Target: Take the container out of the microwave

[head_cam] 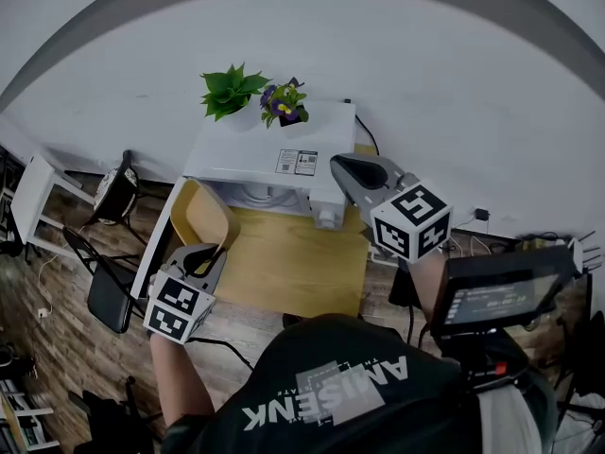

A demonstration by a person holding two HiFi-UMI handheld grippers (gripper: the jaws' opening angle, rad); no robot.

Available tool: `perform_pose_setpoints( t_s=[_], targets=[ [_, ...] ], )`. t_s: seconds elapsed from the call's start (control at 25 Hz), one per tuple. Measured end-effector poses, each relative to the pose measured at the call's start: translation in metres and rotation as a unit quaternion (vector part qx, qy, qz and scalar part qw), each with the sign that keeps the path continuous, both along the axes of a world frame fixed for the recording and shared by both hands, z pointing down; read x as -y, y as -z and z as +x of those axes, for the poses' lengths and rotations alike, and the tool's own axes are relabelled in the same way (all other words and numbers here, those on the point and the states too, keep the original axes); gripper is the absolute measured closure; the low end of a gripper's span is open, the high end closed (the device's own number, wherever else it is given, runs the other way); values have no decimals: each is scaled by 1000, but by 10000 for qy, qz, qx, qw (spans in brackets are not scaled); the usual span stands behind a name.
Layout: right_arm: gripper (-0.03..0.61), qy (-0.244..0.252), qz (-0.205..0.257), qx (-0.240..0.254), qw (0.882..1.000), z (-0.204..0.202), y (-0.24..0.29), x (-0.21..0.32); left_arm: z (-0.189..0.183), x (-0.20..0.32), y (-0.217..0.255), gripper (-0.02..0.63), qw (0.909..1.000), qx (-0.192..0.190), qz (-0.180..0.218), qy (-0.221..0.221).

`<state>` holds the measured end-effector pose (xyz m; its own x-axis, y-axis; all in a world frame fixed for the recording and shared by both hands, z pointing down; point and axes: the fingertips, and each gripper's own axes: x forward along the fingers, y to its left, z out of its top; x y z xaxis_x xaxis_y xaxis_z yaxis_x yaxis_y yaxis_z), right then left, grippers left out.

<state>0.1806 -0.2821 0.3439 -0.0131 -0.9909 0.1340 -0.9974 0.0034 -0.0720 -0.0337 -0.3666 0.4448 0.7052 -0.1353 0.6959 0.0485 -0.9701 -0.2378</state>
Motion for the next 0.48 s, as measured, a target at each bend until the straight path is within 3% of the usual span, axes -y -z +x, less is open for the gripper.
perform_pose_setpoints(
  t_s=[0.48],
  targets=[
    [574, -200, -169, -26, 9997, 9, -4, 0, 1, 10, -15, 597, 9998, 190, -36, -39]
  ],
)
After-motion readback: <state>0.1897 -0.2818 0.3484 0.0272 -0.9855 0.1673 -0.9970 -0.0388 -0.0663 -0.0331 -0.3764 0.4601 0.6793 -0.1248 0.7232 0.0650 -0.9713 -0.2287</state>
